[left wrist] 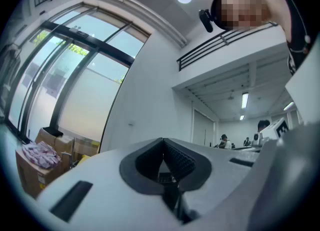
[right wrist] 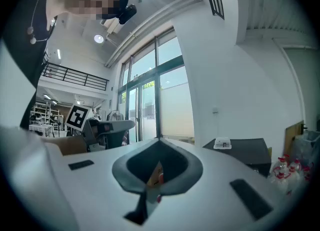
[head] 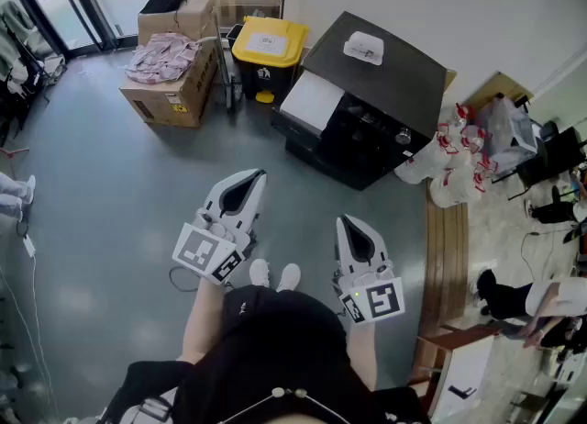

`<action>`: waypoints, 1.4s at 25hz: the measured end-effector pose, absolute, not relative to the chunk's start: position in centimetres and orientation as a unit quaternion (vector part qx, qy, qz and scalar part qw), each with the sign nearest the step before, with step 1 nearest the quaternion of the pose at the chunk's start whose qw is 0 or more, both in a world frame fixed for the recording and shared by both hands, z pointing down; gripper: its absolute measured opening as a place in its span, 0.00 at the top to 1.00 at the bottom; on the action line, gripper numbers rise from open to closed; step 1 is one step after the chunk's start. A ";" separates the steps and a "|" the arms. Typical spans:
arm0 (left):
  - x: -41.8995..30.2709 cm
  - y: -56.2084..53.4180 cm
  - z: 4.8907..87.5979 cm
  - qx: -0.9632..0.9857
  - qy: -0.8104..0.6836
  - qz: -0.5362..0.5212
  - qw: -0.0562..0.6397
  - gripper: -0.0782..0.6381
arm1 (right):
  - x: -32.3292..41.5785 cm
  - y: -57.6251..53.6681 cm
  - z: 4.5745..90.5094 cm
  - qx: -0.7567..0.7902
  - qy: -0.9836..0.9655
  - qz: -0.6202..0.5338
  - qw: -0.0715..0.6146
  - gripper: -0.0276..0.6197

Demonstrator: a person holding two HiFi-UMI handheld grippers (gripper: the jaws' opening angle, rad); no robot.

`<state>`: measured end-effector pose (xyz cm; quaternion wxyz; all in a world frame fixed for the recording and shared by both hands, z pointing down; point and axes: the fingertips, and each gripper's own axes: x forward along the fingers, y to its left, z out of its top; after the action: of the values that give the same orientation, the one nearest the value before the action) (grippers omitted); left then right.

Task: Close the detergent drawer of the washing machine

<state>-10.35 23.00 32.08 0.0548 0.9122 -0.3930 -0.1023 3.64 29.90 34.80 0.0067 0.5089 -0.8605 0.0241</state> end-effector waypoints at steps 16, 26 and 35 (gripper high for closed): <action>-10.7 23.2 32.8 0.916 -0.386 -0.094 0.063 0.88 | 3.3 30.3 34.9 0.512 -0.858 0.033 0.002 0.95; -10.8 23.3 34.5 0.930 -0.356 -0.057 0.070 0.81 | 1.9 30.3 36.1 0.499 -0.866 0.031 0.026 0.95; -11.6 22.9 35.9 0.933 -0.348 -0.057 0.072 0.76 | 2.7 30.4 37.2 0.533 -0.845 0.039 0.022 0.95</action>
<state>-11.58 22.93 35.89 0.0719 0.9328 -0.3484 -0.0571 2.71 30.36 37.23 0.0224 0.5331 -0.8449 0.0388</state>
